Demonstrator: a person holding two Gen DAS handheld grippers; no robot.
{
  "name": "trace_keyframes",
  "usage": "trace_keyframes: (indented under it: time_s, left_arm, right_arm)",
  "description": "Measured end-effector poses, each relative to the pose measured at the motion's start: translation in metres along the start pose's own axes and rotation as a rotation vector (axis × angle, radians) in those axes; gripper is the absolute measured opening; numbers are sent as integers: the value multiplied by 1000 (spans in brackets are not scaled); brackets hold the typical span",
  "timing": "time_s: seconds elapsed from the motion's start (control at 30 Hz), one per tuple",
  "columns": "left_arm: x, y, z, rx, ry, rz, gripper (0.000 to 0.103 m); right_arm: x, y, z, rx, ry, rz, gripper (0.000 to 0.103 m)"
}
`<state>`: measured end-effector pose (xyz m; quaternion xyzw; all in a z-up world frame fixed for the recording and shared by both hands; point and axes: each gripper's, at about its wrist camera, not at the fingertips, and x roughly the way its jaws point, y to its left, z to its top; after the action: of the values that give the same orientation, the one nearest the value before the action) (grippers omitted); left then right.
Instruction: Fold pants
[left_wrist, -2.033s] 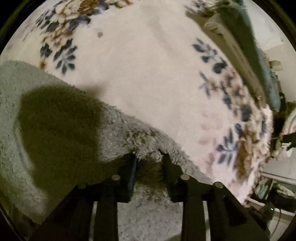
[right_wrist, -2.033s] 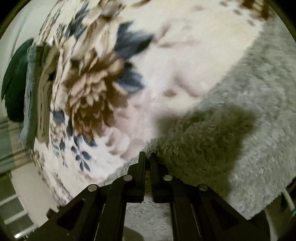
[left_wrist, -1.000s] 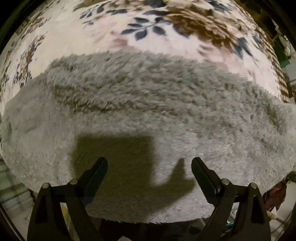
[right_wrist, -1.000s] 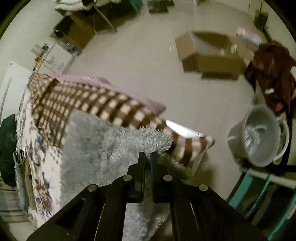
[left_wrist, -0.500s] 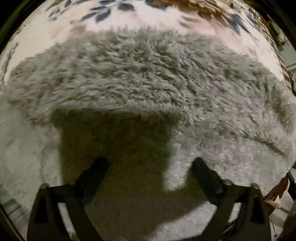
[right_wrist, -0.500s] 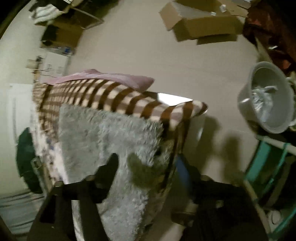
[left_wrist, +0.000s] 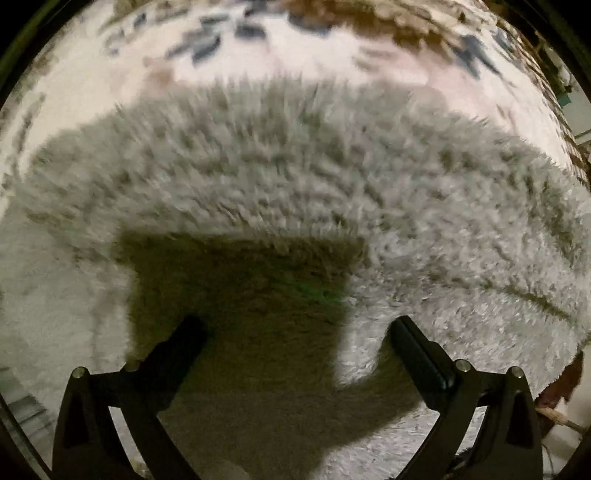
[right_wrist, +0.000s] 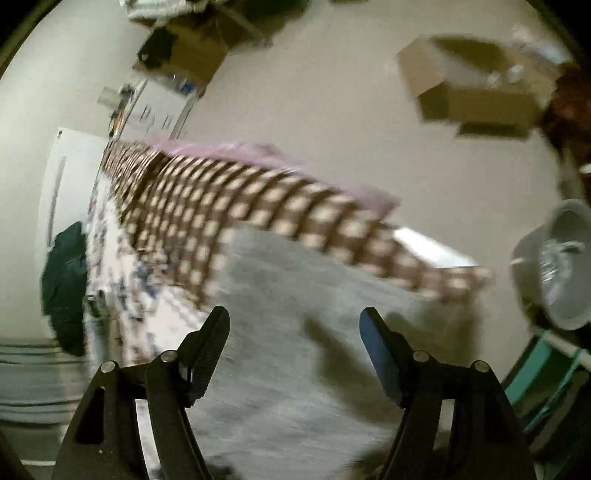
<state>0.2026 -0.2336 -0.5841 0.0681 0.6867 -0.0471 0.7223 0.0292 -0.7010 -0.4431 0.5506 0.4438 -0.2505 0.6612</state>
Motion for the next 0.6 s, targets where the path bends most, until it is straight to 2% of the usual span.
trace_keyframes:
  time_s: [0.07,0.1,0.13,0.17,0.2,0.33,0.5,0.57,0.6]
  left_arm:
    - [-14,-6,1,11,-50,24,103]
    - [-21,-10,2,19,-77,35,103]
    - [-28,-14,4,25,-103,35,103]
    - [-32,-17,5,31,-119,37,103]
    - [-35,-23,6,44,-137,39,103]
    - [-29,-34,10,71,-132,38,103]
    - [-26,-35,17,40,-112,12,103]
    - [-32,-36,24,39,-116,-5,103]
    - [-42,-37,29,48,-125,-21,103]
  right_arm:
    - [28,18,18,29,85,-1,75]
    - [42,25,25,36,130,-15,65]
    - [53,33,29,44,152,-43,31]
    - [58,40,30,38,153,-74,9]
    - [59,48,31,26,134,-109,4]
    - [50,69,34,-6,32,-125,3]
    - [65,67,43,-8,65,-105,5]
    - [67,59,42,-28,114,-58,16]
    - [61,55,39,-26,115,-5,34]
